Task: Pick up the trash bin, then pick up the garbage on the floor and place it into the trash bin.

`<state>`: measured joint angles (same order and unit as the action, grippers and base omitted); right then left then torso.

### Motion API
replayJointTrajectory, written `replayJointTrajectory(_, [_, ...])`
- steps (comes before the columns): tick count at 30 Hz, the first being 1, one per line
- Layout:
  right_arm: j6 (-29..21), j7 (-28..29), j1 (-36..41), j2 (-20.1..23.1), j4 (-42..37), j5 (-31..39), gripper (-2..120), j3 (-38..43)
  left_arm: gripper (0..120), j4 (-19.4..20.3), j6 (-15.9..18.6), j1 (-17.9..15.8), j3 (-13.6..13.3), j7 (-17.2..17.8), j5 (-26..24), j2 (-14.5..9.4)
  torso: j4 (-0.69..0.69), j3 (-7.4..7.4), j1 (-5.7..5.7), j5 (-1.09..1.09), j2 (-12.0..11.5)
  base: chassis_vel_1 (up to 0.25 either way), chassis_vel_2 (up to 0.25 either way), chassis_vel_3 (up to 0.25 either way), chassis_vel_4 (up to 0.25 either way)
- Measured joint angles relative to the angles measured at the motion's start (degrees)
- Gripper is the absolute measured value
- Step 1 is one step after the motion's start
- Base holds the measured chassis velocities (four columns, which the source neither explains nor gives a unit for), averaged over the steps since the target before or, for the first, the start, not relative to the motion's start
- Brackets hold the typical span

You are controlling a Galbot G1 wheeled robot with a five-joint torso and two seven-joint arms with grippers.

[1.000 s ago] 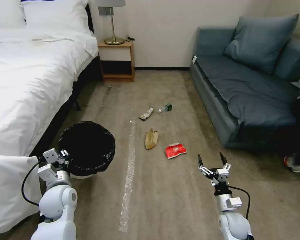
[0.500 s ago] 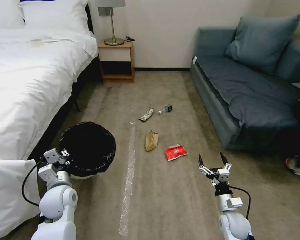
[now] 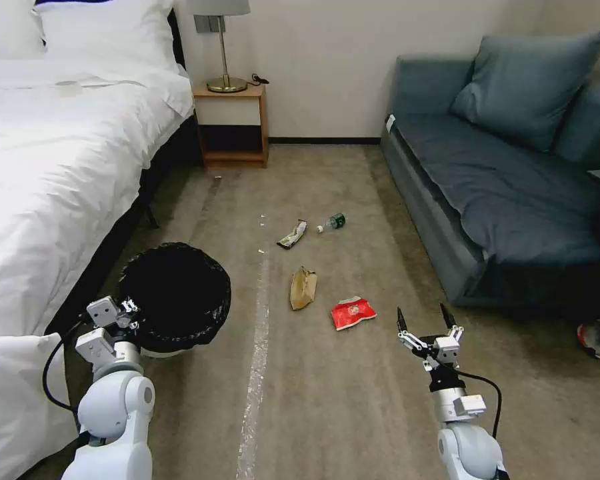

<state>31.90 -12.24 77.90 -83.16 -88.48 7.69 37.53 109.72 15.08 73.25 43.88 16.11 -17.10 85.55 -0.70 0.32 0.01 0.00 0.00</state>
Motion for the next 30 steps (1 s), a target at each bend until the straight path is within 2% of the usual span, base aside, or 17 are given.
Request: replayJointTrajectory(30, [0.3, -0.2, -0.4, 0.1, 0.9, 0.1, 100, 0.2, 5, -0.4, -0.3, -0.3, 0.0, -0.2, 0.1, -0.1, 0.00, 0.00, 0.00, 0.00, 0.0, -0.057, 0.051, 0.055, -0.056])
